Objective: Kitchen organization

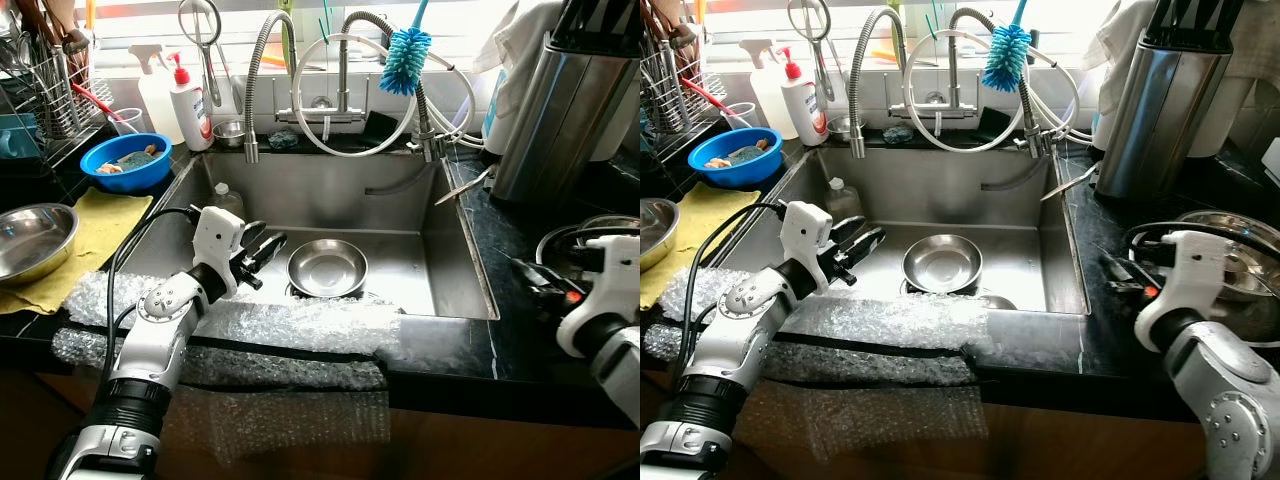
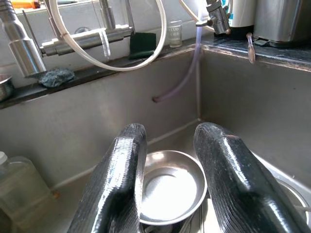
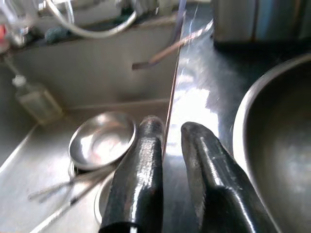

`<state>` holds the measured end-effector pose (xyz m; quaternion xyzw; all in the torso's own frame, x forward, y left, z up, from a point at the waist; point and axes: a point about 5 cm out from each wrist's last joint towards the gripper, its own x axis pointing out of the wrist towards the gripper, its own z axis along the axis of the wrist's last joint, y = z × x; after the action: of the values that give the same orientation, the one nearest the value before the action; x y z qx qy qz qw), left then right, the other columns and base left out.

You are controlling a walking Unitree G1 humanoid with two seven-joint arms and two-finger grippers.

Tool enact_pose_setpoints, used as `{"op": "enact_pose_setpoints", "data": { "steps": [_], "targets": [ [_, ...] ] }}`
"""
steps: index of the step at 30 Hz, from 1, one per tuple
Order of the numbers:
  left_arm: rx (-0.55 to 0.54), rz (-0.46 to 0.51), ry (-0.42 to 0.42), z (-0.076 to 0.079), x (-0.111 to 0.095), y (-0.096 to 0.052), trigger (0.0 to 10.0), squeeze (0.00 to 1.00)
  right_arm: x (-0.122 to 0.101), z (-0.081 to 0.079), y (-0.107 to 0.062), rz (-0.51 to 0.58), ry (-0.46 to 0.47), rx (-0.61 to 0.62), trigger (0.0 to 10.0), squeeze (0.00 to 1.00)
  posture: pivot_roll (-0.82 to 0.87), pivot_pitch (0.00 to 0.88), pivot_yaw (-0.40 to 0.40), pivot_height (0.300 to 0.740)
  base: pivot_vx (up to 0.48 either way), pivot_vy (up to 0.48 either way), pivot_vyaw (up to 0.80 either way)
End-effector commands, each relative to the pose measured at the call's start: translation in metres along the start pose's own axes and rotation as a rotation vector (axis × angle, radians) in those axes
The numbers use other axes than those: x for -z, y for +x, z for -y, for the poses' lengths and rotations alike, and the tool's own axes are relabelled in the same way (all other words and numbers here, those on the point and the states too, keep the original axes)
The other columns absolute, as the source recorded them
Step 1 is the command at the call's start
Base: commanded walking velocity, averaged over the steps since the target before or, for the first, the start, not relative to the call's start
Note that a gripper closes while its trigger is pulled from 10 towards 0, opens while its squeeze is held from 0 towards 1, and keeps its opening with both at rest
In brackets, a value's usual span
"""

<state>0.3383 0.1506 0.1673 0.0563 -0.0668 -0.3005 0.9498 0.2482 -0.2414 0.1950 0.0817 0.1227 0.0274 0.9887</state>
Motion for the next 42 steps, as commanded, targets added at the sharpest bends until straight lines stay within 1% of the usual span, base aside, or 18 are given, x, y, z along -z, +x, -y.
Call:
{"op": "enact_pose_setpoints", "data": {
  "steps": [1,4,10,11,19,20,22,25,40,41,42],
  "targets": [
    [-0.012,-0.003,0.012,-0.005,-0.004,0.001,10.0,0.0,-0.014,0.002,-0.004,0.071,-0.014,0.035,10.0,0.0,-0.21,0.0,0.044,0.74,0.0,0.0,0.0],
    [-0.01,-0.006,0.01,-0.004,-0.003,0.0,10.0,0.0,-0.023,0.004,-0.006,0.082,-0.036,0.076,10.0,0.0,-0.22,0.0,0.047,0.74,0.0,0.0,0.0],
    [-0.006,-0.009,0.007,-0.003,-0.002,0.001,10.0,0.0,-0.023,0.003,-0.007,0.078,-0.034,0.087,10.0,0.0,-0.22,0.0,0.048,0.74,0.0,0.0,0.0],
    [-0.003,-0.01,0.006,-0.002,-0.002,0.001,10.0,0.0,-0.02,0.004,-0.007,0.055,-0.03,0.094,10.0,0.42,-0.22,0.0,0.048,0.74,0.0,0.0,0.0],
    [-0.001,-0.01,0.005,-0.002,-0.002,0.002,10.0,0.0,-0.018,0.004,-0.007,0.043,-0.025,0.095,10.0,0.42,-0.22,0.0,0.048,0.74,0.0,0.0,0.0],
    [0.0,-0.01,0.004,-0.002,-0.002,0.002,10.0,0.0,-0.017,0.004,-0.007,0.035,-0.021,0.097,10.0,1.0,-0.22,0.0,0.048,0.74,0.0,0.0,0.0],
    [0.009,-0.013,-0.001,0.0,0.0,0.002,10.0,0.0,-0.017,0.002,-0.006,0.032,-0.004,0.089,10.0,1.0,-0.22,0.0,0.047,0.74,0.0,0.0,0.0],
    [0.016,-0.015,-0.003,0.002,0.001,0.002,10.0,0.0,-0.018,0.003,-0.006,0.032,0.011,0.106,10.0,1.0,-0.22,0.0,0.047,0.74,0.0,0.0,0.0],
    [0.038,-0.017,-0.014,0.008,0.002,0.004,10.0,0.0,-0.017,-0.001,-0.007,0.015,0.013,0.094,10.0,1.0,-0.23,0.0,0.048,0.74,0.0,0.0,0.0],
    [0.039,-0.017,-0.015,0.008,0.002,0.004,10.0,0.0,-0.017,-0.001,-0.007,0.007,0.009,0.098,10.0,0.0,-0.23,0.0,0.047,0.74,0.0,0.0,0.0],
    [0.041,-0.018,-0.015,0.008,0.002,0.004,10.0,0.0,-0.016,-0.001,-0.007,0.002,0.012,0.104,10.0,0.0,-0.23,0.0,0.046,0.74,0.0,0.0,0.0]
  ]
}}
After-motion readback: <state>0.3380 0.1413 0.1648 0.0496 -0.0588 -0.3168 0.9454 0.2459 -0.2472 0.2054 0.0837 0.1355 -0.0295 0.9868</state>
